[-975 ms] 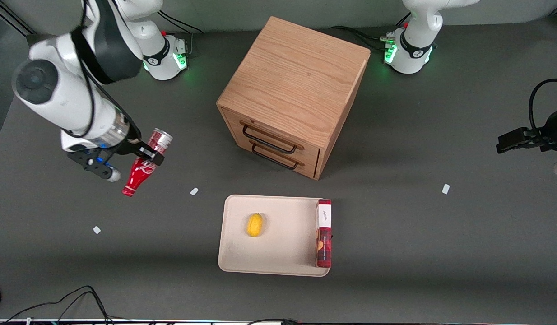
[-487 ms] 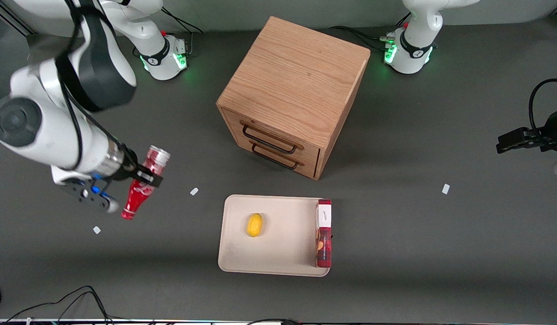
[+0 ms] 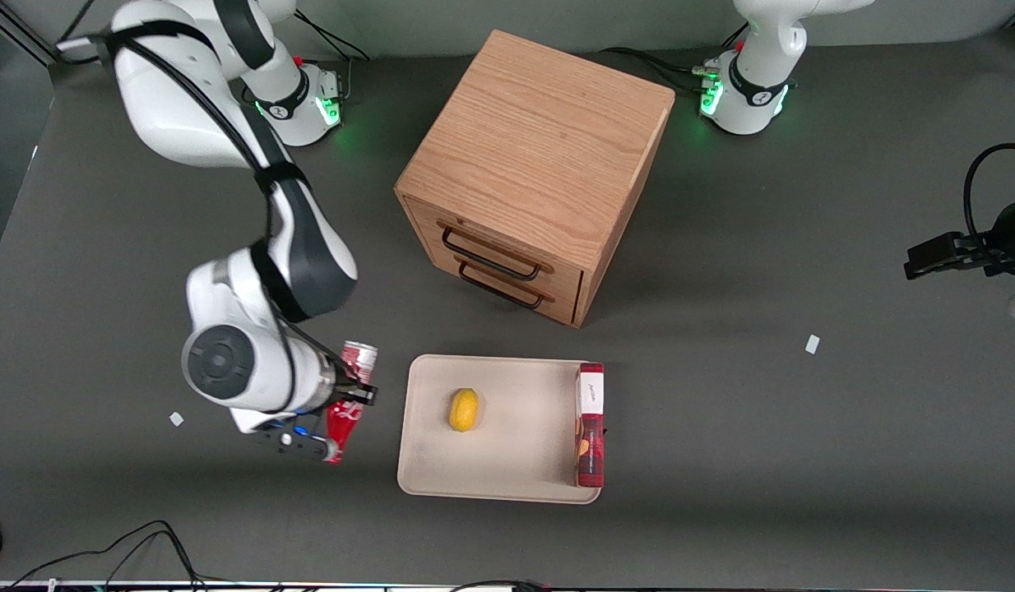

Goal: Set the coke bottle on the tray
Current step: 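Lift the bottle upright and carry it toward the white tray, then lower the bottle onto the tray beside the lemon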

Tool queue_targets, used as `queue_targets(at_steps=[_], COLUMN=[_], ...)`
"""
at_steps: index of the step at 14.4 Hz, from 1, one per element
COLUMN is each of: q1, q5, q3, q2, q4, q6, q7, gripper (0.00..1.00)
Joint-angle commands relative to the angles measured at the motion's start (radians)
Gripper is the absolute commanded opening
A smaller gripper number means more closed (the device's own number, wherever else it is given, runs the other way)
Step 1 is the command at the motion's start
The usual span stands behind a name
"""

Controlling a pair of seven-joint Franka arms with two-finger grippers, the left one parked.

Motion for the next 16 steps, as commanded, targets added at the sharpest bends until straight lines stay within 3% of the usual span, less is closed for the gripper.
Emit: queue_targets(at_steps=[1,6,16], q1=[0.041,0.070,0.079], q5=[-0.006,-0.006,-0.009], q3=[-0.022,-0.022,-0.024], q2=[0.092,0.193,0.250], q4=[0.073,0.070,0.064], q6=[0.086,0.231,0.298], q7=[-0.042,-0.065,-0.108], gripper=[0.00,0.00,0.01])
